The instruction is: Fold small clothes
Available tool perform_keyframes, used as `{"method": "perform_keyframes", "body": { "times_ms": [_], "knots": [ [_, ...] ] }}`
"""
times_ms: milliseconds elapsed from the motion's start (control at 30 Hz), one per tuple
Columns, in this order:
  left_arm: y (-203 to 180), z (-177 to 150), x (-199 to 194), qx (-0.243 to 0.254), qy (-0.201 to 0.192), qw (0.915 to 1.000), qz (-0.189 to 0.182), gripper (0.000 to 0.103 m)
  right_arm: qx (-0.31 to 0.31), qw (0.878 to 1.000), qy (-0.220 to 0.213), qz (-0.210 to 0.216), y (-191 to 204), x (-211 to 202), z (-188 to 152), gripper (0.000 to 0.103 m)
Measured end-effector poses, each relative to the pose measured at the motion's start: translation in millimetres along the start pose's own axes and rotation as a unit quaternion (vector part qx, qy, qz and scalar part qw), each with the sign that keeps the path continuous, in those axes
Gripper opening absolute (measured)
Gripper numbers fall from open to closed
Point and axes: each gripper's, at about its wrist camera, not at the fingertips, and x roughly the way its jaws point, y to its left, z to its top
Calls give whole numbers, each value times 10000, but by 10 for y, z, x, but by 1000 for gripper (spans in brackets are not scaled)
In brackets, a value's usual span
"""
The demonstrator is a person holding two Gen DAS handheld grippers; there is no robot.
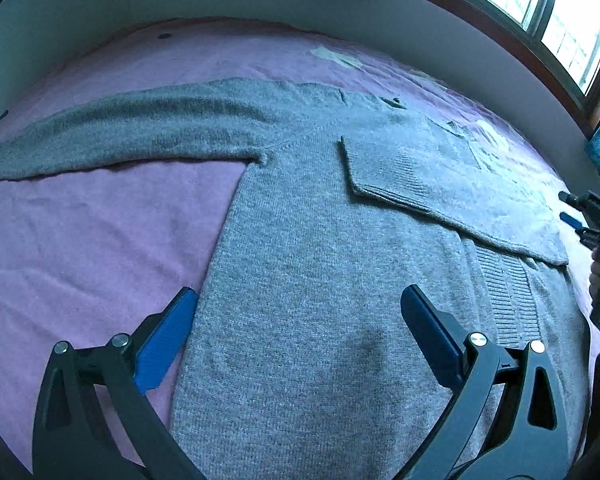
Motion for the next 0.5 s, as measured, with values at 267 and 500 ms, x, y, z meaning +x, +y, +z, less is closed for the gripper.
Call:
{"method": "perform_keyframes", "body": {
  "times_ms": [267, 500],
  "knots": [
    [14, 13, 47, -24, 41, 10000, -28, 101, 400, 9977, 399, 374, -251, 457, 196, 8],
    [17, 15, 53, -23, 45, 10000, -34, 101, 941, 9886, 577, 1021, -473, 393, 189, 9]
  ]
}}
